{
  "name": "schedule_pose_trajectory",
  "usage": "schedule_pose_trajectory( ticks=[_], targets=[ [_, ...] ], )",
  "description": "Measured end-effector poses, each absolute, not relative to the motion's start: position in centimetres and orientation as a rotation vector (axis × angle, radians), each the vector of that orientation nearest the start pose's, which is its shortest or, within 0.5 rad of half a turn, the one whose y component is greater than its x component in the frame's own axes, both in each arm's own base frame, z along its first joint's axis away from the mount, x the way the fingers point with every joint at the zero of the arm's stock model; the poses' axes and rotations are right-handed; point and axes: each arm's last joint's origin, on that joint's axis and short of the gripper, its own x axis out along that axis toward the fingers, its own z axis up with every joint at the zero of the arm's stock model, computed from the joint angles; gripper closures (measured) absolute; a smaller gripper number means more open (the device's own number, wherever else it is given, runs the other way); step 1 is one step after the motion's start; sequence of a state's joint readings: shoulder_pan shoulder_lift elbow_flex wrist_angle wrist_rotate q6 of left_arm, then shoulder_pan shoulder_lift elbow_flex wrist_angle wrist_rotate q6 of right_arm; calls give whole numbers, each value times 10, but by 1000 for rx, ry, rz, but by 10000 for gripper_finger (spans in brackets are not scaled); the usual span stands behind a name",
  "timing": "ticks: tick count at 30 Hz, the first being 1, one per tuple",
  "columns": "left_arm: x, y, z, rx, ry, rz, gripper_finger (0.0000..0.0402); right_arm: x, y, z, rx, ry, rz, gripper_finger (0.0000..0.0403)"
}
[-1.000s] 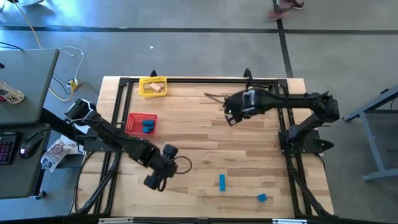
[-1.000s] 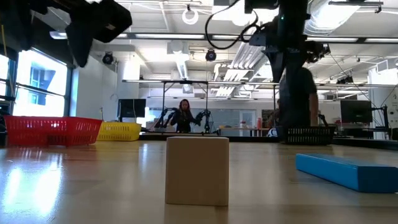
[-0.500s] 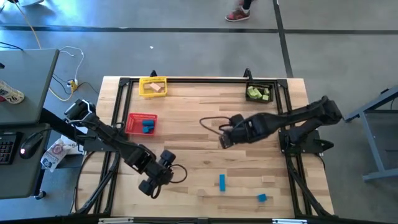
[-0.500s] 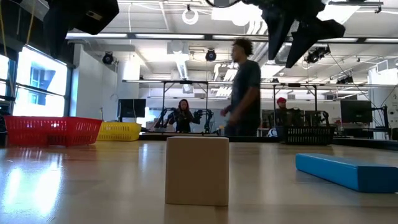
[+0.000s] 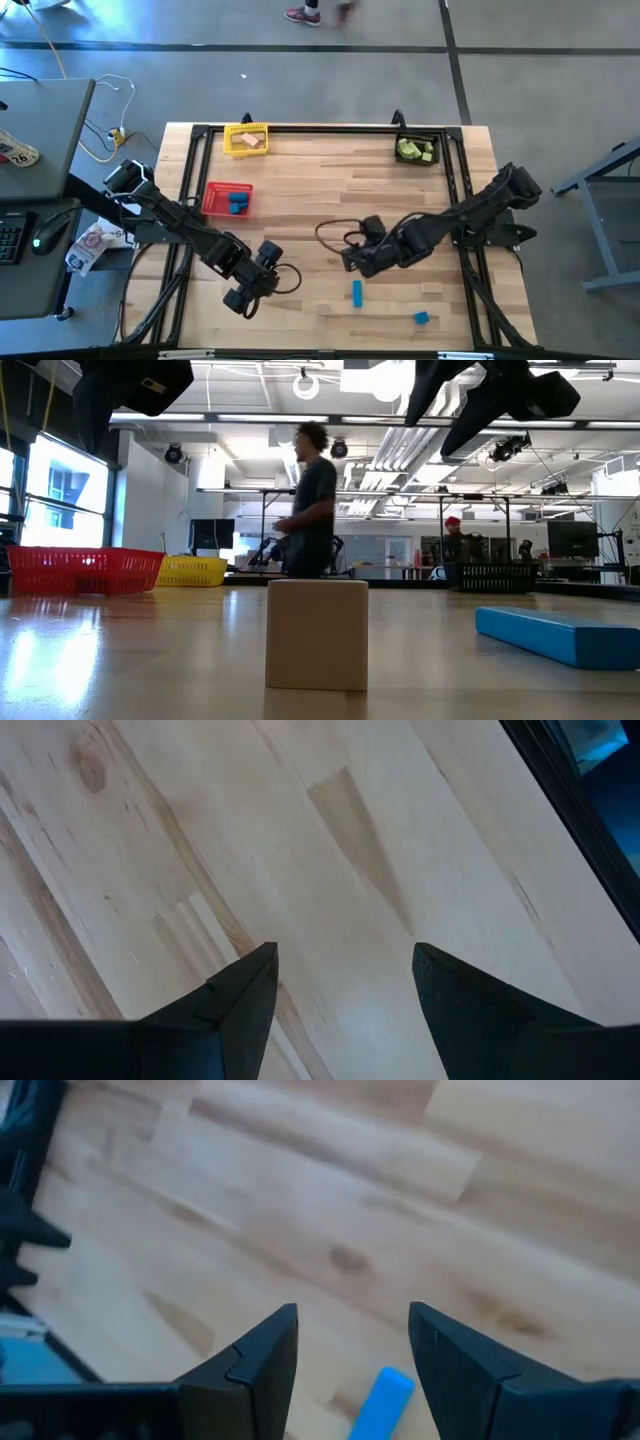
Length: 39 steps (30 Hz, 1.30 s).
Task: Sort & place blocks by color
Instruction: Put the blue block into the red bin
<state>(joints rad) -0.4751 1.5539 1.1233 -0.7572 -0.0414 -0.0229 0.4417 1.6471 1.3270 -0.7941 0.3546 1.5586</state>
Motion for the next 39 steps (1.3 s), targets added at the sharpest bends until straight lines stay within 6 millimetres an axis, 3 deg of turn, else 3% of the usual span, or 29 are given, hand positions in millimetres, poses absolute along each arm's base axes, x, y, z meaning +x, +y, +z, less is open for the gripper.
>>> schedule_pose_trajectory(
  ticks=[7,14,27,39],
  targets=[
    [268,-136,230,283,1151,-368,183,325,151,225,1125,964,-683,226],
    [269,-137,231,305,1126,-373,183,329,164,200,1197,1108,-702,226],
    [276,-128,232,330,1091,-298,183,328,182,177,1222,1142,-767,226],
    [280,-120,233,311,1090,-272,183,324,195,171,1250,1131,-794,226]
  ],
)
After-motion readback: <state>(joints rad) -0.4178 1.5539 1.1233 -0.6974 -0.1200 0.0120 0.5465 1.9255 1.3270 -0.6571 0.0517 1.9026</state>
